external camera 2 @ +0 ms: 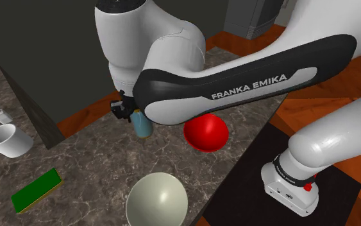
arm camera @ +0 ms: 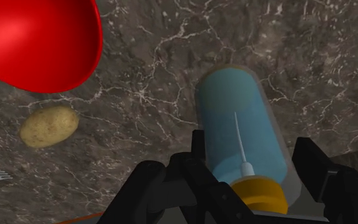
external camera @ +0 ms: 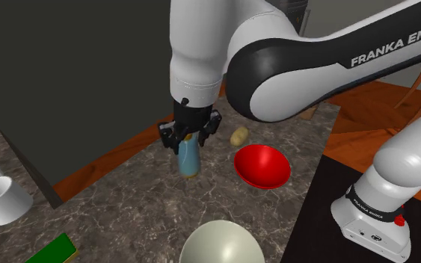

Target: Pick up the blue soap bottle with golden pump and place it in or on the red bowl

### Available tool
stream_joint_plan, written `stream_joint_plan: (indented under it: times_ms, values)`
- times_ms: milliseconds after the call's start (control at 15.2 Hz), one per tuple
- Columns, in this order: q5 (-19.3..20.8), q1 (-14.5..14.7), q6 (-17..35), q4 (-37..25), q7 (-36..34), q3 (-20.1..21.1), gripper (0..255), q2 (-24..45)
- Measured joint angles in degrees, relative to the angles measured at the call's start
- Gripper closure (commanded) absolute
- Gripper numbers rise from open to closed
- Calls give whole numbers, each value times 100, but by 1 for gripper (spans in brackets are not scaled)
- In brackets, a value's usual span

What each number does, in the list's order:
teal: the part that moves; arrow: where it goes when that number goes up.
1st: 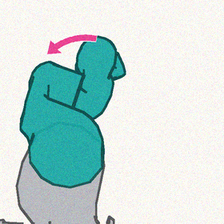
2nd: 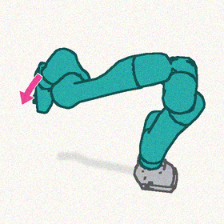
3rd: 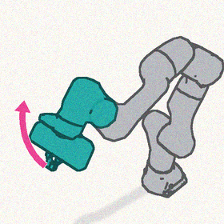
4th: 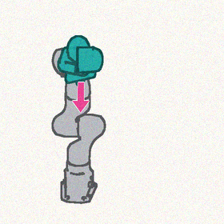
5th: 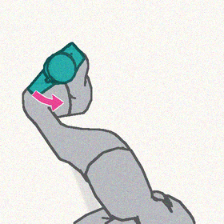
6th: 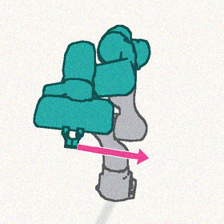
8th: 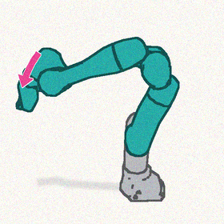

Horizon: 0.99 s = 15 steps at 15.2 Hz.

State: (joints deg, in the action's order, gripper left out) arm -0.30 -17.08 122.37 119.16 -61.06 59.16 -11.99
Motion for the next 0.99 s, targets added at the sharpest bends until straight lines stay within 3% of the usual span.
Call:
stream_joint_plan:
  times_ms: [396,792,990]
  values:
    - [-125,44,-430,-353,150,-141,255,-131]
    - [-1152,767,-637,662,1175,-1345,255,-1573]
    - [-1436,1113,-813,1196,1613,-1916,255,-2259]
